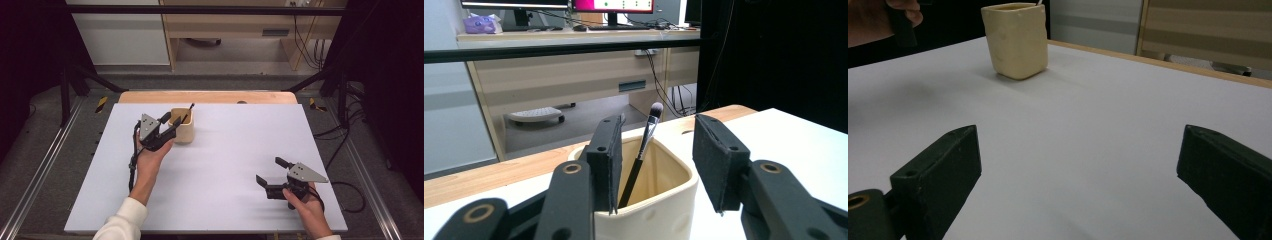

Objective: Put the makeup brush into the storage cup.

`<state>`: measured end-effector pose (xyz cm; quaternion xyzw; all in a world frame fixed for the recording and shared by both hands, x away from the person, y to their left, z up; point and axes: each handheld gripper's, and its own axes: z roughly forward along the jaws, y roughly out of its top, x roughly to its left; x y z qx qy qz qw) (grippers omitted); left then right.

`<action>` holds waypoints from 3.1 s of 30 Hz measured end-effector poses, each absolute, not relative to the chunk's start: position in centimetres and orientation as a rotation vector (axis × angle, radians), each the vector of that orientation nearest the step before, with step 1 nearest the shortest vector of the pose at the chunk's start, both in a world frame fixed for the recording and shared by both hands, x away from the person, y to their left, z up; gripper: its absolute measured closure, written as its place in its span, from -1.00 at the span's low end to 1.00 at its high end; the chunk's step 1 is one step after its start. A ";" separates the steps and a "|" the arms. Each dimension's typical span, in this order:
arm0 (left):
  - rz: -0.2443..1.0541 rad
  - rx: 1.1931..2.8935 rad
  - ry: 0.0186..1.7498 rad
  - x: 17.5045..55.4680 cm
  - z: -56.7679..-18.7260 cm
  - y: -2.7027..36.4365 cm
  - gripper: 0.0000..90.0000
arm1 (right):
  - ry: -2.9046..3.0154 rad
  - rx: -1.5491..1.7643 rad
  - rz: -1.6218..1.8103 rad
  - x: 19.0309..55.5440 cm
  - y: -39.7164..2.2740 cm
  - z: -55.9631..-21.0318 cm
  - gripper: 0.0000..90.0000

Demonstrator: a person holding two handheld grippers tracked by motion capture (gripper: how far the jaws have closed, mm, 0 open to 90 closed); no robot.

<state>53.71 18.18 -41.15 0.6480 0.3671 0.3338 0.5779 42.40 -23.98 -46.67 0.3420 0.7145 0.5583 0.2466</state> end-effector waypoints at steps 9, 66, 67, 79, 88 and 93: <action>0.759 1.541 0.827 53.4 -41.1 18.0 0.05 | 1.950 0.935 1.522 42.4 -24.0 -46.7 -0.90; 0.587 1.648 0.647 50.3 -41.0 15.8 -0.96 | 1.959 0.937 1.505 42.4 -23.9 -46.8 -0.90; 0.587 1.648 0.647 50.3 -41.0 15.8 -0.96 | 1.959 0.937 1.505 42.4 -23.9 -46.8 -0.90; 0.601 1.660 0.628 49.2 -41.5 17.8 -0.96 | 1.964 0.938 1.500 42.4 -23.9 -46.8 -0.90; 0.617 1.675 0.626 48.3 -42.2 20.2 -0.96 | 1.959 0.935 1.498 42.4 -24.0 -46.8 -0.90; 0.619 1.669 0.636 47.9 -42.4 21.0 -0.96 | 1.954 0.917 1.491 42.4 -24.1 -46.8 -0.90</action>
